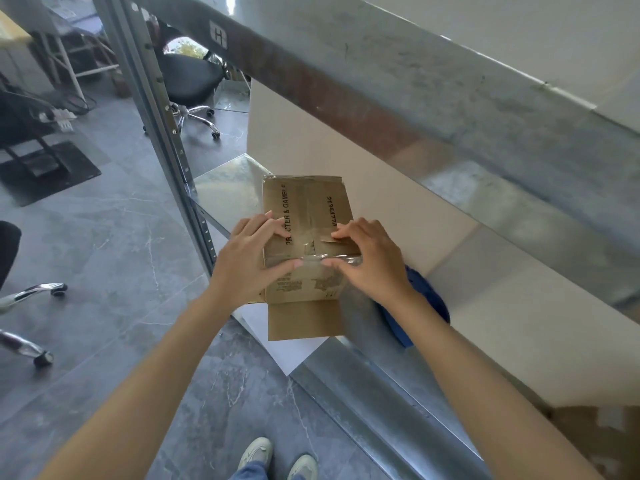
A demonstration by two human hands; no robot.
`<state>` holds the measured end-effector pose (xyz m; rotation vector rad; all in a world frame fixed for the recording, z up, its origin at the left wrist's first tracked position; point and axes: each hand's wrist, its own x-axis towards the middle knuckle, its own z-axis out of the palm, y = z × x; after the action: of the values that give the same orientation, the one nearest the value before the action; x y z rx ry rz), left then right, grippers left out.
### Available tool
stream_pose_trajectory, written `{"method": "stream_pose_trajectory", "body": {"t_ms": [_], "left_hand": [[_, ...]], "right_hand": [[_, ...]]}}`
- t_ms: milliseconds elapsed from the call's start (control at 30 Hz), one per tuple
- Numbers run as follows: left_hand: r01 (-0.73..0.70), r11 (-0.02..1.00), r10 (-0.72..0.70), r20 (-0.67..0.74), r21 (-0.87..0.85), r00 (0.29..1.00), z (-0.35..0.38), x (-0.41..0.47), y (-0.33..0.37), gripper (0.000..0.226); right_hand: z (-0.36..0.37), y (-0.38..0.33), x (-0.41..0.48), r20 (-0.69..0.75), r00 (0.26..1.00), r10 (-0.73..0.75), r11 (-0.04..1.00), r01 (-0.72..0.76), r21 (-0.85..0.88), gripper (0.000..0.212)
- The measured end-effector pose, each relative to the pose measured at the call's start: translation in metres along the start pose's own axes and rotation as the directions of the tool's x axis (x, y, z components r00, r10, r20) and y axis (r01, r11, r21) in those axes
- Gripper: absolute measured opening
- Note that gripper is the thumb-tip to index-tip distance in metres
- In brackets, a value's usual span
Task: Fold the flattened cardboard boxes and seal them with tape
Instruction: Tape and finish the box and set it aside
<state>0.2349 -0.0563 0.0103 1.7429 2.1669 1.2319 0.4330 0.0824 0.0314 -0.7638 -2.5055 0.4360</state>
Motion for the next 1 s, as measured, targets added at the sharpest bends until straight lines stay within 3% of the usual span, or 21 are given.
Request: {"method": "stream_pose_trajectory", "body": {"t_ms": [267, 367, 567, 733, 867, 1000], "left_hand": [[0.066, 0.995, -0.057, -0.134, 0.069, 0.989, 0.018, -0.002, 0.012, 0.067], [0.077, 0.997, -0.073, -0.132, 0.023, 0.989, 0.017, -0.005, 0.013, 0.072], [0.060, 0.996, -0.055, -0.077, 0.068, 0.996, 0.006, -0.002, 0.009, 0.049], [0.024, 0.999, -0.029, 0.148, 0.040, 0.989, -0.013, 0.001, 0.003, 0.064], [-0.123, 0.985, 0.095, 0.215, 0.118, 0.972, -0.027, -0.001, 0.001, 0.063], [-0.157, 0.979, 0.123, 0.238, 0.129, 0.963, -0.026, -0.008, -0.001, 0.070]], "right_hand": [[0.014, -0.012, 0.002, -0.099, 0.995, 0.032, 0.997, -0.039, -0.064, 0.054], [0.007, -0.004, 0.000, -0.030, 0.997, 0.069, 0.995, -0.067, 0.070, 0.051], [-0.015, 0.014, 0.009, 0.129, 0.991, -0.040, 0.992, 0.024, 0.125, 0.043], [-0.031, 0.022, 0.008, 0.259, 0.964, -0.054, 0.989, 0.017, 0.145, 0.050], [-0.032, 0.017, 0.003, 0.173, 0.983, 0.069, 0.988, -0.092, 0.126, 0.075], [-0.030, 0.012, -0.001, 0.195, 0.960, 0.202, 0.938, -0.246, 0.242, 0.071]]}}
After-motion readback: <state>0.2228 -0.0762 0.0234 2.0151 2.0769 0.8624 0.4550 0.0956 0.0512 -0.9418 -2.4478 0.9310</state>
